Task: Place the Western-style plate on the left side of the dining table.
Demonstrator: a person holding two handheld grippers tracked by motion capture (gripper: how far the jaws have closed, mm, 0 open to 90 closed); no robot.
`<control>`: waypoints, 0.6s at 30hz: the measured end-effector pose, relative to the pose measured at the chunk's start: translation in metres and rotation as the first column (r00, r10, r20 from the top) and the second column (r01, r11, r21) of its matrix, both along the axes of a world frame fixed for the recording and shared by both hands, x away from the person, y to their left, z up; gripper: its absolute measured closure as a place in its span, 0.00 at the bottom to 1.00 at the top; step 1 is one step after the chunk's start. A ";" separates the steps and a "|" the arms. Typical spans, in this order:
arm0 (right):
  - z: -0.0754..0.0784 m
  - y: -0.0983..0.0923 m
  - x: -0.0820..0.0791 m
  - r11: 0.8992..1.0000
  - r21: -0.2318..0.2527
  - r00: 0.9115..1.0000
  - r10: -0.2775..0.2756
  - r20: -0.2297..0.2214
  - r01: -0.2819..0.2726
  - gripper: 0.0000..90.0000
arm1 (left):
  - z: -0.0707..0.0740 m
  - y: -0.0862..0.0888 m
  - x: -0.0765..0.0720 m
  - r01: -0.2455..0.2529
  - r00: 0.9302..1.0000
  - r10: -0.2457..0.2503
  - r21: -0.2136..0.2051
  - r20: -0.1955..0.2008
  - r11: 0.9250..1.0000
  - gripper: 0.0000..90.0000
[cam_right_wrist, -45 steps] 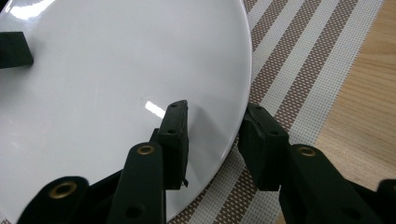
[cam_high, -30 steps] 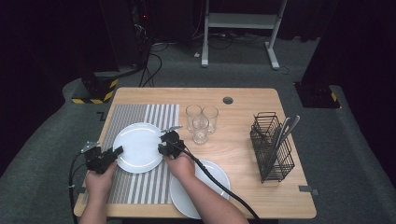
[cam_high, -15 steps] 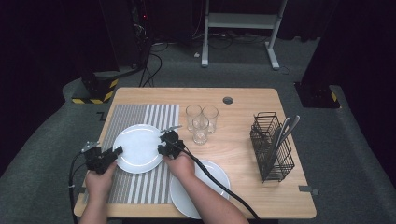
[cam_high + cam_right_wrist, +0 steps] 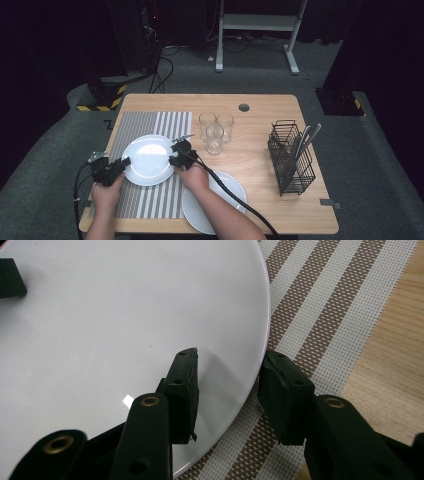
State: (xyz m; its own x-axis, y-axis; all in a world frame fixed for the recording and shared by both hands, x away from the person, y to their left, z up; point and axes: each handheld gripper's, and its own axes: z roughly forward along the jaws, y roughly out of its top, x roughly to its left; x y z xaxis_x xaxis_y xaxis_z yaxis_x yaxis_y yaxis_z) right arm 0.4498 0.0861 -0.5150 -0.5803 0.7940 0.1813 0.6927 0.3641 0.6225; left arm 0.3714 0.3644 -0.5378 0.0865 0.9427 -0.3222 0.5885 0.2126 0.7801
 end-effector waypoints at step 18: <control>0.001 -0.001 0.000 1.000 0.001 1.000 -0.003 0.008 0.003 0.65 | 0.010 0.002 -0.010 -0.033 0.996 0.031 0.024 0.082 0.999 0.78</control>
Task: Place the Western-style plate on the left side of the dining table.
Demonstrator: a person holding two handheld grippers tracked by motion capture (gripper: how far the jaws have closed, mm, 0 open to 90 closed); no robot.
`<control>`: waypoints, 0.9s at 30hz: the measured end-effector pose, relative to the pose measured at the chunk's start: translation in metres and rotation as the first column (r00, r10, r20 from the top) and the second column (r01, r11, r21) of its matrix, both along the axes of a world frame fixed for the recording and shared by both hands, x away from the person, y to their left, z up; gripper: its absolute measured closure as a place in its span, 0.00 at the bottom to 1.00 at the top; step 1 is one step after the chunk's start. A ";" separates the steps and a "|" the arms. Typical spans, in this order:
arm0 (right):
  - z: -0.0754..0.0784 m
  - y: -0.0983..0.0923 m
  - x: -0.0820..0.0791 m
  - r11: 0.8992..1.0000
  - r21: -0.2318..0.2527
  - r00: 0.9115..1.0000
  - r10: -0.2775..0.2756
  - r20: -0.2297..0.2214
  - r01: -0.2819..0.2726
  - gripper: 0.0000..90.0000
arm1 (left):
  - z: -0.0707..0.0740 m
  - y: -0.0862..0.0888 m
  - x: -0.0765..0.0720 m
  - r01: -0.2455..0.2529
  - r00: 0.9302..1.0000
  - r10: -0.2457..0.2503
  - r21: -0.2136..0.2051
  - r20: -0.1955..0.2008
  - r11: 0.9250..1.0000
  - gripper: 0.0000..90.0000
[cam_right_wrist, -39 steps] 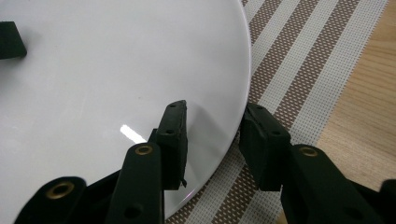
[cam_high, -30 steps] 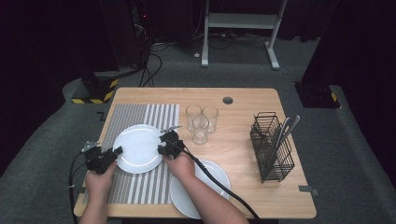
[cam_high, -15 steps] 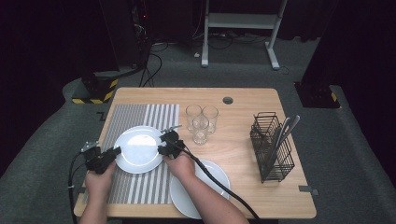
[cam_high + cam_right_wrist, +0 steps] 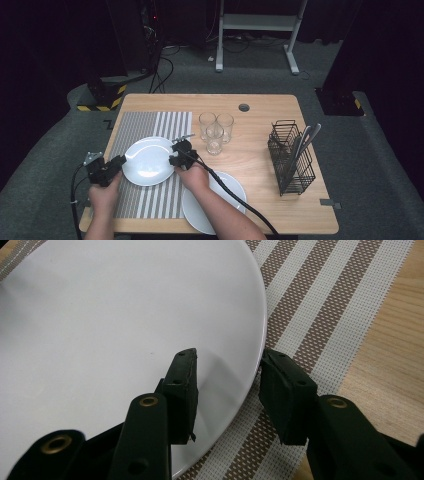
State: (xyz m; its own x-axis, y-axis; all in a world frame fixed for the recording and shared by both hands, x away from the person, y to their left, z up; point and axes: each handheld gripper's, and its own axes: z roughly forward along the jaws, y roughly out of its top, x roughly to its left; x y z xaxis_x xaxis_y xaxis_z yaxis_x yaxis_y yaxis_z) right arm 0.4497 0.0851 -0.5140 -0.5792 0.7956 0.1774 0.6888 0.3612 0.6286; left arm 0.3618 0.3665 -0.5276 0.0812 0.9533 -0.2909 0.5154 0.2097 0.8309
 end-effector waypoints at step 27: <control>0.010 -0.021 -0.019 0.999 0.038 0.995 0.022 0.100 -0.026 0.58 | 0.015 -0.026 -0.008 0.096 0.993 -0.104 0.130 0.058 0.987 0.72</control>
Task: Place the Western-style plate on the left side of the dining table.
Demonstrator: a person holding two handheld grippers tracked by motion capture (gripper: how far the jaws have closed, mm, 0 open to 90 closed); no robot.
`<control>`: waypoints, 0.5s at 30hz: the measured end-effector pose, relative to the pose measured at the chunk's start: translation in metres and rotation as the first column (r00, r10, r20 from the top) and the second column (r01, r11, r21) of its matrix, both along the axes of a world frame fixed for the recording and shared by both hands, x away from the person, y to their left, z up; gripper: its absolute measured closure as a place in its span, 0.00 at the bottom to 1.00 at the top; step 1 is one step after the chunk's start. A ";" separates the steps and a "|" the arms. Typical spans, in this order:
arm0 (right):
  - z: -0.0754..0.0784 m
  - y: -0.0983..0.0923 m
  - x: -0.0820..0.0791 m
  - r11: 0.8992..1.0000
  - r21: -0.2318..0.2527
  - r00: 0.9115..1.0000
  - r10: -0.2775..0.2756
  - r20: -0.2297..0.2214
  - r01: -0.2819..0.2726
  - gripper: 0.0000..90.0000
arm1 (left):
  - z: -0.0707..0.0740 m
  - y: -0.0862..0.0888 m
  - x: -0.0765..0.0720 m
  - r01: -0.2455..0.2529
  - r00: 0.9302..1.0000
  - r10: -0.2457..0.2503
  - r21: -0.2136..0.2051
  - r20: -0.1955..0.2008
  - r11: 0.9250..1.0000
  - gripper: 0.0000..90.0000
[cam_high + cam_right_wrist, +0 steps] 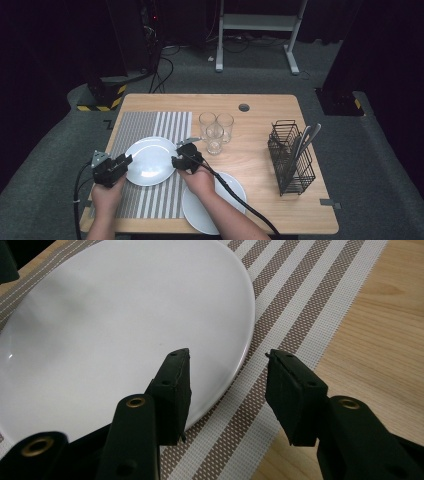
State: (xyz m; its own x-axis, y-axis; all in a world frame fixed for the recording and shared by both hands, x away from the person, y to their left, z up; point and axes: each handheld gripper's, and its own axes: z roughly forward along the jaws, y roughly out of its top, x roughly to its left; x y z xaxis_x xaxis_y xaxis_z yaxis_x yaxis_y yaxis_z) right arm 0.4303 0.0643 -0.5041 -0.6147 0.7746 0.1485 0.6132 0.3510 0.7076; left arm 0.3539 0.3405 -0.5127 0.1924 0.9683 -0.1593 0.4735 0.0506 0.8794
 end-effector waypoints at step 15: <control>0.010 -0.027 -0.019 0.999 0.021 0.996 0.034 0.088 -0.036 0.57 | 0.006 -0.024 -0.008 0.046 0.999 -0.047 0.069 0.024 0.997 0.65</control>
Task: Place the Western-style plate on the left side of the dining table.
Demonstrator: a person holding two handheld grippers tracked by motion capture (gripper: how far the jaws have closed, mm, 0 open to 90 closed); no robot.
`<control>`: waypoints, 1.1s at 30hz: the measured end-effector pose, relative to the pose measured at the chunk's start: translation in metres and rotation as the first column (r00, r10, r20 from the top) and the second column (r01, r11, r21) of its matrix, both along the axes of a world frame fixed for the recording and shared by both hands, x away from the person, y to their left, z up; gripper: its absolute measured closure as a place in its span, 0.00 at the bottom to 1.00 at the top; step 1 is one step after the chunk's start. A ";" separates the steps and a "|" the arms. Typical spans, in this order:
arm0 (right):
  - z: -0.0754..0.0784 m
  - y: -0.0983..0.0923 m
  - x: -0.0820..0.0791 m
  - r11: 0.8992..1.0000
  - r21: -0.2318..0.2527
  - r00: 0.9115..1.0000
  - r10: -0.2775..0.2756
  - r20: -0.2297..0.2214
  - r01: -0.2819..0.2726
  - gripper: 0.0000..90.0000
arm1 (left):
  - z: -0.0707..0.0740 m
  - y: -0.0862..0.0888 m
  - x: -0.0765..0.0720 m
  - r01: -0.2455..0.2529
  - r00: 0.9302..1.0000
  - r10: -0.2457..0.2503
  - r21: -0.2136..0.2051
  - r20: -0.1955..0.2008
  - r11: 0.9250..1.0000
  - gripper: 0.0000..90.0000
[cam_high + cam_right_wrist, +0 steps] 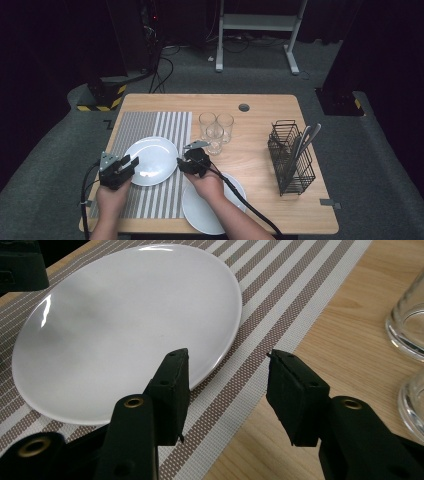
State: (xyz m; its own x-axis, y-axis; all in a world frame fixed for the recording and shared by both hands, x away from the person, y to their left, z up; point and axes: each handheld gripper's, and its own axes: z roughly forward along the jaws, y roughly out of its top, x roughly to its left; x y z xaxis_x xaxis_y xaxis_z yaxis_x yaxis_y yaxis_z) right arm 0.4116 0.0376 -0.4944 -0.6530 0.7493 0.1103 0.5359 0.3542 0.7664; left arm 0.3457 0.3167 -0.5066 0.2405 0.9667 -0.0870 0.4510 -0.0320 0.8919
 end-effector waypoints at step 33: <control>0.010 -0.072 -0.043 0.998 -0.027 0.980 0.053 0.193 -0.048 0.58 | -0.009 -0.035 -0.034 0.003 0.999 -0.001 0.062 -0.043 0.998 0.59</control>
State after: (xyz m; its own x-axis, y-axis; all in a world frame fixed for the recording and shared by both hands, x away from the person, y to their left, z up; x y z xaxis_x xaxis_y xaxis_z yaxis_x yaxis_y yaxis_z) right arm 0.3684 -0.0339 -0.4841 -0.6974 0.7157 -0.0379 0.3590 0.3946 0.8458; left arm 0.3121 0.2820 -0.5160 0.2397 0.9701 -0.0375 0.4889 -0.0873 0.8680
